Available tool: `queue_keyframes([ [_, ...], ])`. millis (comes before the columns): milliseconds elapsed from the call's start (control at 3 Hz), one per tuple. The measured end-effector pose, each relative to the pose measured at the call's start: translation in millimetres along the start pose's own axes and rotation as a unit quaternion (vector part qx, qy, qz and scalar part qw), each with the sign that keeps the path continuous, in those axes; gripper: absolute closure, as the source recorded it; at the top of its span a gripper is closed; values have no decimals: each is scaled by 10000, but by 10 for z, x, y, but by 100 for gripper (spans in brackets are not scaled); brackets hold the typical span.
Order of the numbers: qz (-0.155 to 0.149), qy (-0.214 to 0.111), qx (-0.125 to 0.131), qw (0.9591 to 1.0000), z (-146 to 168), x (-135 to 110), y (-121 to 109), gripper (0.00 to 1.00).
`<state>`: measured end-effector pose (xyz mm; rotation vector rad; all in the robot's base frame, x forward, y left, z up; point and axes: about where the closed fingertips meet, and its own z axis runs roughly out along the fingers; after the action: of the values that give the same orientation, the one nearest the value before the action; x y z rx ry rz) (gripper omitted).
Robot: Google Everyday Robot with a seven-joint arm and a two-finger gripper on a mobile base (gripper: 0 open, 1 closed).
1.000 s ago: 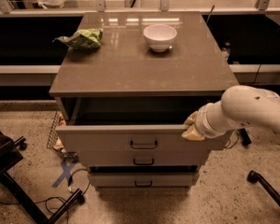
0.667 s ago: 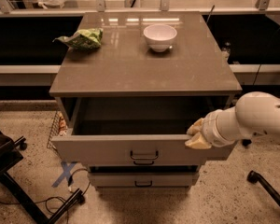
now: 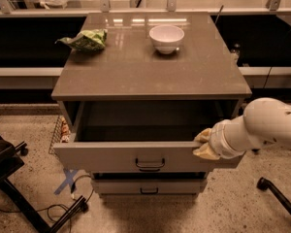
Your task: Open top drawer
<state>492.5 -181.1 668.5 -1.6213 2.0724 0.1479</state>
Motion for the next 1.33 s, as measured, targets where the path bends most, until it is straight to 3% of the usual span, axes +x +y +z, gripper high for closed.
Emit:
queue_keyframes([
  [1333, 50, 66, -105, 9999, -48, 40, 113, 100],
])
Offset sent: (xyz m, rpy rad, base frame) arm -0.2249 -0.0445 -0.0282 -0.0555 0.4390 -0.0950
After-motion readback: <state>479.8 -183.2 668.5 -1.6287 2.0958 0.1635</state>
